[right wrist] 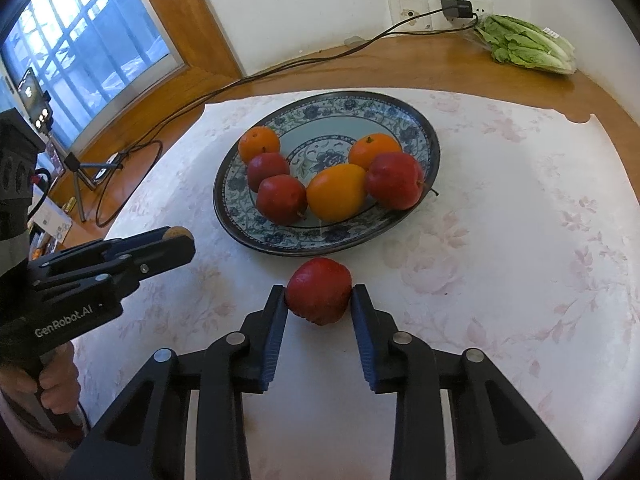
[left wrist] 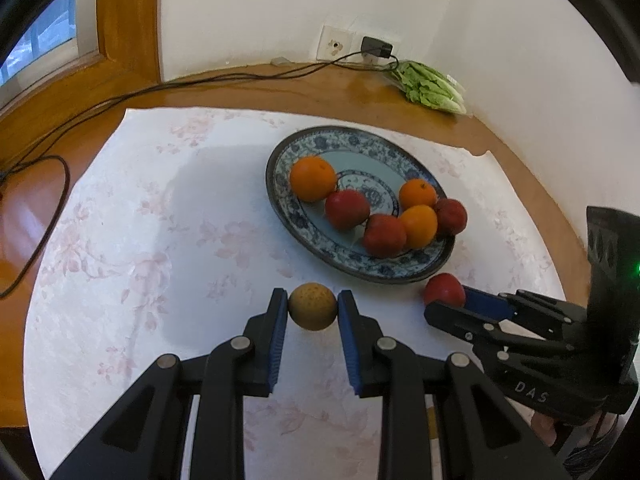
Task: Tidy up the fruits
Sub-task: 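Grasp the red apple on the cloth with the right tool, then carry the brown fruit and red apple onto the plate with both tools, then open both tools over the plate and withdraw, then move both tools toward the oranges and small fruits on the cloth, then grasp a large orange with the left tool while the right grasps a small brown fruit, then carry the orange and brown fruit onto the plate with both tools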
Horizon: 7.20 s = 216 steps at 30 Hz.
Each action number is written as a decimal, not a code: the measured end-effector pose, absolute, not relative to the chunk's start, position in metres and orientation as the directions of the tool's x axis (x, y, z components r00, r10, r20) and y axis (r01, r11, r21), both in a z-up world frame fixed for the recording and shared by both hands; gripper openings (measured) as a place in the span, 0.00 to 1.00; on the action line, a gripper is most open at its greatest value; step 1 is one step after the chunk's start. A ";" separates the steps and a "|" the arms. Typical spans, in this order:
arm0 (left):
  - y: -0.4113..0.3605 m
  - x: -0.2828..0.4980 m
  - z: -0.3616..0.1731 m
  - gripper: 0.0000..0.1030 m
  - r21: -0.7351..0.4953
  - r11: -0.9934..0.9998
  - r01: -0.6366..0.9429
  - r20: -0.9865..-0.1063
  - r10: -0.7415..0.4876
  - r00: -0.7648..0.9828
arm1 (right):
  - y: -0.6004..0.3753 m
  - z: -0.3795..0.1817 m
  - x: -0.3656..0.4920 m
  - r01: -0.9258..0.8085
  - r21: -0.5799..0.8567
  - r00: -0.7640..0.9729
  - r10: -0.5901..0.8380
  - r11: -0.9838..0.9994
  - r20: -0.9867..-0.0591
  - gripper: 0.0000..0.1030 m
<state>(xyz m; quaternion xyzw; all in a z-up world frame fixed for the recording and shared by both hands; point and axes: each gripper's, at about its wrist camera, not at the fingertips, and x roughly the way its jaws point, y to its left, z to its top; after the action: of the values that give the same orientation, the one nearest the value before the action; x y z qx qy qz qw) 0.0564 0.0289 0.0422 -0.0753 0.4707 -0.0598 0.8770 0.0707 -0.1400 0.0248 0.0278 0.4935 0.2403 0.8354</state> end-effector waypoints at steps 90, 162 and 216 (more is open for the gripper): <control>0.010 0.058 0.087 0.56 -0.121 0.987 0.104 -0.793 -0.159 0.588 | -0.172 0.102 0.058 -0.418 0.207 0.578 0.435 0.885 -0.691 0.46; -0.016 -0.087 0.039 0.56 -0.213 0.924 0.318 -0.900 -0.312 0.305 | -0.213 0.035 -0.118 -0.466 0.278 0.213 0.411 0.840 -0.886 0.28; 0.006 0.023 0.113 0.35 -0.113 0.971 0.211 -0.801 -0.214 0.559 | -0.213 0.115 0.005 -0.430 0.232 0.482 0.439 0.872 -0.759 0.26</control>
<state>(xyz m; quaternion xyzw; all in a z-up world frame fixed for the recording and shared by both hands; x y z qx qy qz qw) 0.0228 0.0056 0.1132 -0.0019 0.4537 -0.1204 0.8830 0.0054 -0.2125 0.1146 0.0048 0.4421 0.2525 0.8607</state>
